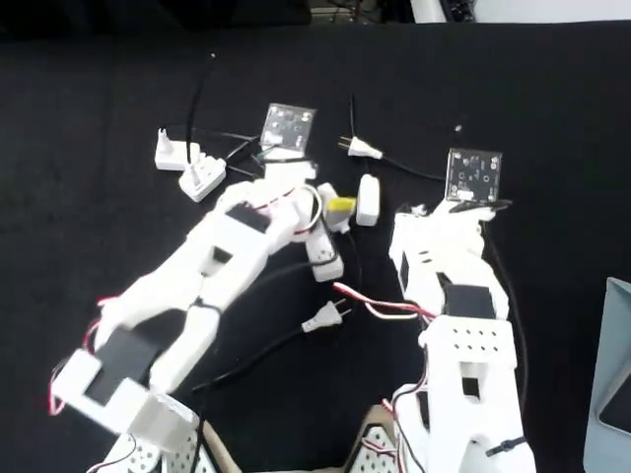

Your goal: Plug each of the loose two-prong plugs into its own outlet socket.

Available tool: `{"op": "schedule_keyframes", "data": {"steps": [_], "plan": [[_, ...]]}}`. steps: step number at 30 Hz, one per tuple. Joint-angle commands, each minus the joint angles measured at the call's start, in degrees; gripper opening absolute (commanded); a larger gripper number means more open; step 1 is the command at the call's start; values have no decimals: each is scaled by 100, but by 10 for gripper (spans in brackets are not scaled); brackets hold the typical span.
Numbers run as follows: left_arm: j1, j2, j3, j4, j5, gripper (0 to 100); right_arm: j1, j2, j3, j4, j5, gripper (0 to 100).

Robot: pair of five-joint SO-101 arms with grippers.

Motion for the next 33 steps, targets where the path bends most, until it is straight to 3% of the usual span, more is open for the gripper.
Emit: {"op": "schedule_keyframes", "data": {"steps": [1, 16, 22, 26, 29, 33], "plan": [[48, 651, -787, -97, 44, 317, 44, -57, -40, -132, -62, 11], [57, 1248, -954, -149, 0, 75, 44, -84, -22, -132, -62, 11], [-13, 1055, -1121, -105, 0, 34, 62, -92, -22, -132, -62, 11], [-110, 343, -875, 0, -26, 29, 62, -92, -22, -132, -62, 11], [-75, -176, -734, 229, -457, 31, 44, -92, -22, -132, -62, 11], [40, -246, -620, 527, -615, 167, 44, -92, -22, -132, -62, 11]]}}
